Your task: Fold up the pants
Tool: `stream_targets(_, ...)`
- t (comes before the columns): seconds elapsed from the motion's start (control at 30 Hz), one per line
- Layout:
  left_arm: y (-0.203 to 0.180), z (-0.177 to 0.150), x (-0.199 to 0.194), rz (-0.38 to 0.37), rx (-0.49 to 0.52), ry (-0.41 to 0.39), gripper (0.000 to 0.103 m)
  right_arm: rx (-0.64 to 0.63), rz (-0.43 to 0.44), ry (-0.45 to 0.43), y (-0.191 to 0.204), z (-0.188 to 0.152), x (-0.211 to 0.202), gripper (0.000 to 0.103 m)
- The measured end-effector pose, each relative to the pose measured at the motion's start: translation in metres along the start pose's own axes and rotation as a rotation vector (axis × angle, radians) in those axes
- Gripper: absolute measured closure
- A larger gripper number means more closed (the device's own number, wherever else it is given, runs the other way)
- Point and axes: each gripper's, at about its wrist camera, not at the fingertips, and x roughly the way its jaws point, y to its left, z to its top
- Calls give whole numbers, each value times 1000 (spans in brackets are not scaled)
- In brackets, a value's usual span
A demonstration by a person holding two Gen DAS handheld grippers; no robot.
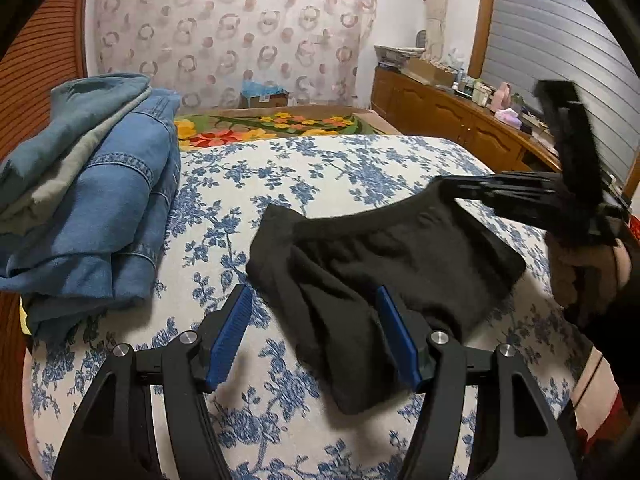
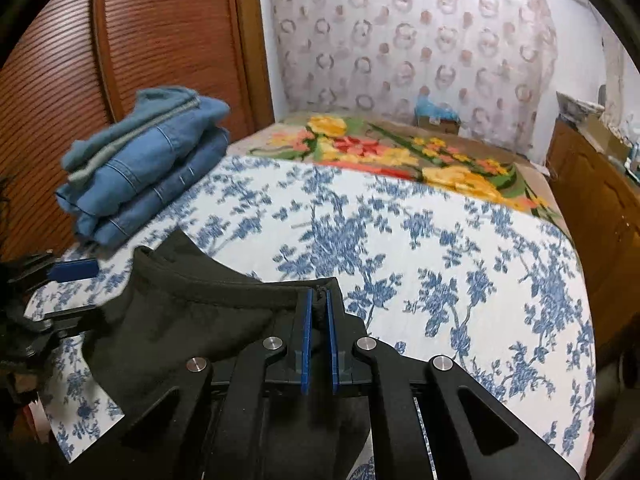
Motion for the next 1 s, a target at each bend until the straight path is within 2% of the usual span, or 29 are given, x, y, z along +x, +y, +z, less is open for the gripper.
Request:
stream_targets(0.2, -2, -10, -4, -33, -12, 20, 37, 18, -10, 37, 3, 2, 6, 96)
stream_targets(0.27, -4, -14, -6, -38, -8, 23, 37, 21, -19, 32, 2, 1, -3, 87)
stream_targets(0.37, -6, -20, -8, -45, -9, 26, 37, 22, -32, 19, 2, -4, -20, 85)
stream_targets(0.57, -10, -31, -12, -58, -5, 37, 37, 13, -7, -4, 7, -31, -62, 74)
stream_targets(0.73, -10, -36, -15, -66, -4, 38, 38, 12, 5, 15, 9, -58, -81, 72)
stream_targets(0.87, -10, -38, -13, -66, -6, 46, 44, 21, 13, 33, 10, -72, -90, 72)
stream_targets(1.0, -13, -42, -13, -83, 10, 55, 58, 35, 13, 53, 8, -79, -87, 72)
